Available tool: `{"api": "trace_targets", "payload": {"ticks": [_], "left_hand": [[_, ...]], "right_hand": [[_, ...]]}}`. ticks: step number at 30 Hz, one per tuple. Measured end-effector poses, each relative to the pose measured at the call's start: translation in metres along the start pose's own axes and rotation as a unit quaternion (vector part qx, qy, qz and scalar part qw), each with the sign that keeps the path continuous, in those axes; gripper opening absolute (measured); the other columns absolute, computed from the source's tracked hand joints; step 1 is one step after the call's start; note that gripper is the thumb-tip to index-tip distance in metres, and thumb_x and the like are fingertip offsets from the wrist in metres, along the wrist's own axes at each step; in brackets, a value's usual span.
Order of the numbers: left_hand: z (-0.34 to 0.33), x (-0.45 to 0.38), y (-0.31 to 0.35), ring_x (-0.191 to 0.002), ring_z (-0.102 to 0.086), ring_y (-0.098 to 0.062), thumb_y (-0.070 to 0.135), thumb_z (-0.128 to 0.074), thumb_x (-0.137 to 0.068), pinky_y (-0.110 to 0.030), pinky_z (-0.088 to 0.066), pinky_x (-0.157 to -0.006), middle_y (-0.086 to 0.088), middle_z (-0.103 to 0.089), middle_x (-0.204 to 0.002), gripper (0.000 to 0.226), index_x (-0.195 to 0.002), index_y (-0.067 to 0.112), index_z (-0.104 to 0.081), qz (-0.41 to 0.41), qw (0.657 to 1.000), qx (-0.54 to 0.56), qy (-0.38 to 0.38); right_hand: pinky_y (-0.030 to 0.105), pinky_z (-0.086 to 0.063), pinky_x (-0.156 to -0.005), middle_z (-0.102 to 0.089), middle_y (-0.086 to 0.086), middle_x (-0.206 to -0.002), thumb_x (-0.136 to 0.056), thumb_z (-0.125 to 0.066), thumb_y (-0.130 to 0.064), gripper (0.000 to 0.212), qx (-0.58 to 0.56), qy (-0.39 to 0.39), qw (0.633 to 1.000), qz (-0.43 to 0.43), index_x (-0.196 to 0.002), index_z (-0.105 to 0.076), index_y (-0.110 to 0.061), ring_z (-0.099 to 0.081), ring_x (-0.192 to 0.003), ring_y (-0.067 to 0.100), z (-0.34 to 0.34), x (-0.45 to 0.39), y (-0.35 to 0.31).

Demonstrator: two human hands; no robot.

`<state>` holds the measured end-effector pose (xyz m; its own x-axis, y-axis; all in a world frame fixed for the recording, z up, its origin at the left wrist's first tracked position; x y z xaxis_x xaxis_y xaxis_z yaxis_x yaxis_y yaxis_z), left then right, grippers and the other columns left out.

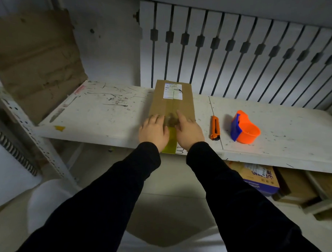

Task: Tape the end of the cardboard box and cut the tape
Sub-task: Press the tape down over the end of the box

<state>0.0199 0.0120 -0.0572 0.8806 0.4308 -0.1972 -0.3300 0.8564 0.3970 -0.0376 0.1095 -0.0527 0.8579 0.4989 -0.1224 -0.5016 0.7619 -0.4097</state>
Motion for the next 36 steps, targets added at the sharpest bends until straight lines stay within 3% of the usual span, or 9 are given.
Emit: {"api": "trace_targets", "payload": {"ticks": [7,13,20,28,36], "left_hand": [[-0.006,0.001,-0.002,-0.138,-0.029,-0.022,0.027,-0.039,-0.092,-0.037,-0.027,-0.109,-0.005,-0.038,-0.148,0.046,-0.137,0.016,-0.039,0.007,0.999,-0.004,0.035],[0.002,-0.012,0.005,-0.138,-0.028,-0.022,0.025,-0.035,-0.094,-0.037,-0.025,-0.11,-0.004,-0.035,-0.149,0.045,-0.138,0.016,-0.037,0.005,0.999,-0.005,0.045],[-0.004,-0.026,0.003,-0.137,-0.029,-0.02,0.02,-0.035,-0.095,-0.034,-0.023,-0.11,0.0,-0.039,-0.148,0.043,-0.137,0.02,-0.041,-0.008,0.999,-0.012,0.035],[-0.013,-0.041,0.001,-0.142,-0.022,-0.022,0.031,-0.032,-0.097,-0.041,-0.007,-0.116,0.003,-0.039,-0.149,0.04,-0.135,0.027,-0.045,-0.009,0.999,-0.041,0.019],[-0.018,-0.052,0.0,-0.142,-0.022,-0.023,0.035,-0.028,-0.098,-0.044,-0.006,-0.117,0.004,-0.038,-0.149,0.041,-0.136,0.029,-0.042,-0.011,0.999,-0.049,-0.002]], "right_hand": [[0.043,-0.025,-0.116,-0.033,0.01,-0.151,-0.095,-0.036,-0.017,0.05,0.0,0.022,1.0,-0.004,-0.144,-0.026,-0.018,-0.028,-0.139,0.03,-0.002,0.0,0.005],[0.043,-0.025,-0.116,-0.032,0.01,-0.151,-0.093,-0.041,-0.018,0.053,-0.011,0.016,1.0,0.006,-0.144,-0.027,-0.02,-0.029,-0.139,0.029,0.001,-0.016,-0.002],[0.039,-0.023,-0.115,-0.04,0.008,-0.147,-0.09,-0.052,-0.022,0.045,-0.003,0.017,1.0,0.011,-0.135,-0.045,-0.018,-0.031,-0.138,0.028,0.01,-0.03,0.013],[0.046,-0.014,-0.116,-0.038,0.002,-0.149,-0.096,-0.043,-0.026,0.04,-0.003,0.009,1.0,0.008,-0.135,-0.044,-0.022,-0.023,-0.142,0.027,0.005,-0.043,0.019],[0.048,-0.003,-0.117,-0.03,0.0,-0.153,-0.097,-0.035,-0.035,0.044,0.019,-0.03,0.999,0.031,-0.14,-0.036,-0.025,-0.012,-0.145,0.024,-0.004,-0.053,0.02]]}}
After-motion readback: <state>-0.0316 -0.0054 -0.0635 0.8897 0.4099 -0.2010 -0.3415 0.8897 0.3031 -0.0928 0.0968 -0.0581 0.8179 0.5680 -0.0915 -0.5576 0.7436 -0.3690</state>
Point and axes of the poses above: each hand's wrist, its own x-axis away from the middle knuckle, its own z-axis out of the back of the hand, y = z × x, the point moved 5 cm from there along -x, towards the middle knuckle
